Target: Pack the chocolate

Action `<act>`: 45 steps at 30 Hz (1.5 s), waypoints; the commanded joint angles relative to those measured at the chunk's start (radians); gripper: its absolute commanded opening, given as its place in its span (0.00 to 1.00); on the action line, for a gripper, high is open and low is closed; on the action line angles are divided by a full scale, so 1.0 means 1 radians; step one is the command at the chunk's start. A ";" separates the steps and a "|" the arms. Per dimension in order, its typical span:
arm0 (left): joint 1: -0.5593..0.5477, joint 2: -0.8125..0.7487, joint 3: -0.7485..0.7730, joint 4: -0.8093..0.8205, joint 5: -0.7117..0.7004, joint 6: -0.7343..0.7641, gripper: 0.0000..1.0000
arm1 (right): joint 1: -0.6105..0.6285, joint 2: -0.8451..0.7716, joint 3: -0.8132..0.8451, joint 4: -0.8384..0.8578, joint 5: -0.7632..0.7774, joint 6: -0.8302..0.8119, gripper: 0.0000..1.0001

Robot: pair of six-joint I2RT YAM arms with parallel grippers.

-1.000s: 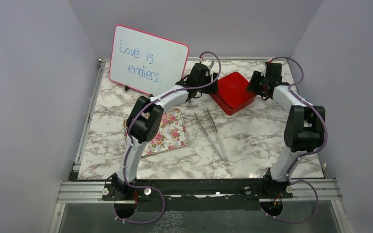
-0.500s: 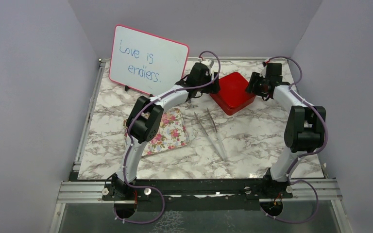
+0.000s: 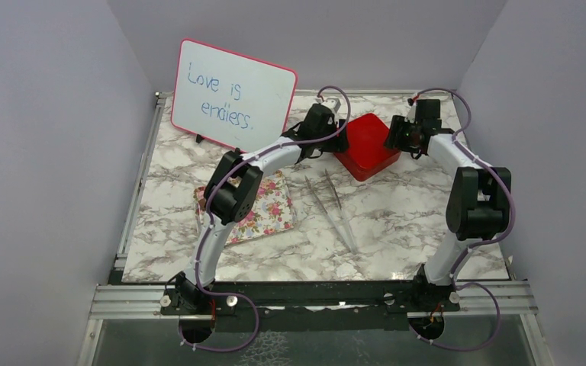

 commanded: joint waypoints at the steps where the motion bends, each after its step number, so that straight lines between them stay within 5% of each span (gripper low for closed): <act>1: -0.014 -0.004 -0.027 -0.036 0.015 -0.011 0.61 | 0.007 -0.020 -0.048 -0.144 0.004 -0.012 0.59; 8: -0.032 -0.038 -0.086 -0.032 -0.001 -0.055 0.41 | 0.007 -0.039 -0.062 -0.140 -0.013 0.007 0.58; 19: -0.024 -0.125 -0.117 0.020 -0.034 -0.081 0.74 | 0.007 -0.120 0.007 -0.140 -0.063 0.068 0.67; 33: -0.009 -0.061 -0.098 0.115 -0.011 -0.132 0.77 | 0.007 0.029 0.188 -0.001 0.006 -0.012 0.80; 45: -0.009 -0.016 -0.063 0.079 -0.019 -0.127 0.73 | 0.007 0.372 0.488 -0.032 -0.227 -0.121 0.78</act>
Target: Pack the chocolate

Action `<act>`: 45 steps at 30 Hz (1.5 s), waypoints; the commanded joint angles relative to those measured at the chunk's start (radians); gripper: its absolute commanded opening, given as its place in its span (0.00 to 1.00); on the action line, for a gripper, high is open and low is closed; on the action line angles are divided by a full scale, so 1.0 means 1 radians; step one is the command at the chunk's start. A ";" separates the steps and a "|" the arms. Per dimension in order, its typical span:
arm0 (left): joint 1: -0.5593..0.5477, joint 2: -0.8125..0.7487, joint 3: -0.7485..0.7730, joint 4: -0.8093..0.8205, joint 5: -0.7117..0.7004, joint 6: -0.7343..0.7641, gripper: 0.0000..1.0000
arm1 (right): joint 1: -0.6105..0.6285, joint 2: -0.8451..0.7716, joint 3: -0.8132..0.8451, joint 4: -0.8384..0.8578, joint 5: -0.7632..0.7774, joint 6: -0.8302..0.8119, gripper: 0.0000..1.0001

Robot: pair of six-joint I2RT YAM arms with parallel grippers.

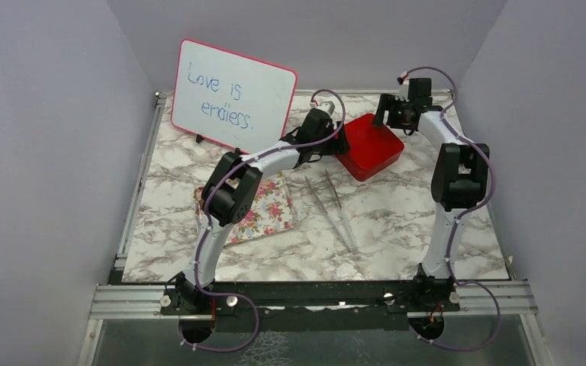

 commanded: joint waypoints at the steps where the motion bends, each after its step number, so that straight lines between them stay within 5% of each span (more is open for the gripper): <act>1: 0.001 0.019 0.030 0.008 0.004 0.003 0.73 | 0.006 0.087 0.100 -0.019 -0.199 -0.082 0.77; 5: 0.001 0.033 0.034 0.038 0.020 0.003 0.70 | 0.006 0.091 0.080 -0.047 -0.382 -0.170 0.74; 15: -0.001 0.058 0.059 0.045 0.055 0.004 0.70 | 0.006 0.050 -0.021 -0.082 -0.485 -0.309 0.69; 19: -0.001 0.061 0.063 0.043 0.049 0.013 0.54 | 0.006 0.035 -0.043 -0.123 -0.487 -0.316 0.67; 22: -0.001 0.078 0.079 0.042 0.046 0.014 0.35 | 0.003 -0.013 -0.124 -0.053 -0.453 -0.256 0.67; 25: -0.002 0.083 0.085 0.050 0.054 0.001 0.26 | -0.001 -0.042 -0.177 0.012 -0.421 -0.177 0.67; 39: -0.001 0.059 0.046 0.015 0.010 0.035 0.31 | -0.001 -0.132 -0.050 -0.140 -0.003 0.082 0.69; 45: -0.001 0.057 0.026 0.029 0.008 0.025 0.32 | -0.001 -0.158 -0.025 -0.188 0.037 0.117 0.62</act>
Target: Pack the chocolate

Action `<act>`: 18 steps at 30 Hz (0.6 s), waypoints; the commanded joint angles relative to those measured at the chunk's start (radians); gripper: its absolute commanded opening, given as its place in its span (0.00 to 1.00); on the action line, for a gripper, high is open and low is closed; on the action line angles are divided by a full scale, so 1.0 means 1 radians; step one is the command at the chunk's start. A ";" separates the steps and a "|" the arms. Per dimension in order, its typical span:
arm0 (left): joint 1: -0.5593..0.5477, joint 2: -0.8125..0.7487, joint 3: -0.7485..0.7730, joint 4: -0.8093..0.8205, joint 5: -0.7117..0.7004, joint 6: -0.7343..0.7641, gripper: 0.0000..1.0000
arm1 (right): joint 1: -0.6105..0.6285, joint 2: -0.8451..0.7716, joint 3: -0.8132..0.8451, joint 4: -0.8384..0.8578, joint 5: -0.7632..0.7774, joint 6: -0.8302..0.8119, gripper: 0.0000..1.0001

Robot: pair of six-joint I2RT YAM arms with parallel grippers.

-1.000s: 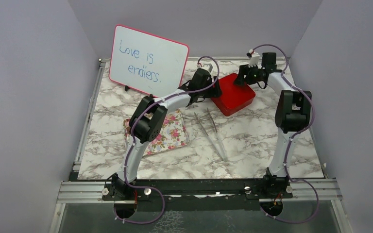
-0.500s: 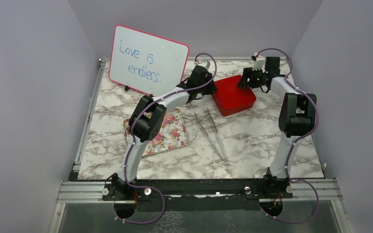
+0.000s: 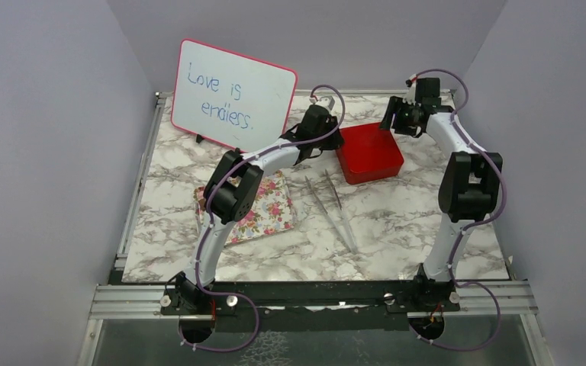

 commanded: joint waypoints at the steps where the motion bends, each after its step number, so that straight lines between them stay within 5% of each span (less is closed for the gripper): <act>1: -0.015 0.019 -0.035 0.004 0.002 0.009 0.32 | 0.009 -0.058 0.054 -0.082 0.076 0.062 0.61; 5: -0.015 0.018 -0.040 0.006 0.003 0.007 0.31 | 0.010 -0.090 0.058 -0.138 0.033 0.079 0.48; 11: -0.013 0.015 -0.047 0.009 0.011 0.006 0.32 | 0.055 -0.223 -0.097 -0.106 -0.061 0.113 0.02; 18: -0.012 0.019 -0.033 0.013 0.023 -0.007 0.32 | 0.143 -0.294 -0.179 -0.110 -0.079 0.122 0.01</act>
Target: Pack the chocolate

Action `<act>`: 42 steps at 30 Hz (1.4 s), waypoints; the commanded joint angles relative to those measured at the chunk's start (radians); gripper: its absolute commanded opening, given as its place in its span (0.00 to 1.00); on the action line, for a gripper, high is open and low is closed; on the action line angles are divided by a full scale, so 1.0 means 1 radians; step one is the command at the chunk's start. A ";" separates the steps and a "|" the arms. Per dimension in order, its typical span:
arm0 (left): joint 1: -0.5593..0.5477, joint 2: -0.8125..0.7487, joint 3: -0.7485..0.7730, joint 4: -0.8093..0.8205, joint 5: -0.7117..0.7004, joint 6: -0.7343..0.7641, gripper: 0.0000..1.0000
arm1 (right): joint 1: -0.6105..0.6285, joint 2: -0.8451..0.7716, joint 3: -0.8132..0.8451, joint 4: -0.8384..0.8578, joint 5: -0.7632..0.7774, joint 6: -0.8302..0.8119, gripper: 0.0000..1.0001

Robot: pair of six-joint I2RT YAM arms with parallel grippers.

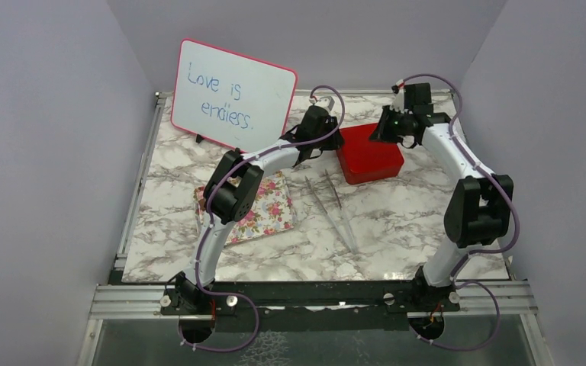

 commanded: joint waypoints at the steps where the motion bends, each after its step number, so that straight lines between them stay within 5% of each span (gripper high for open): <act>1: -0.012 0.019 -0.015 -0.023 0.021 -0.003 0.32 | 0.066 -0.038 -0.025 -0.021 -0.026 0.018 0.01; 13: -0.012 0.019 -0.034 -0.021 0.011 -0.005 0.30 | 0.173 0.087 -0.151 -0.046 0.038 0.015 0.01; 22: -0.005 0.004 -0.020 -0.032 0.013 -0.003 0.29 | 0.174 -0.045 -0.082 -0.078 0.087 0.027 0.01; 32: 0.000 0.005 -0.037 -0.025 0.017 -0.002 0.29 | 0.182 0.013 -0.249 0.002 0.097 0.044 0.01; 42: 0.015 -0.015 -0.017 -0.029 0.037 -0.008 0.33 | 0.185 -0.047 -0.140 -0.058 0.152 0.041 0.01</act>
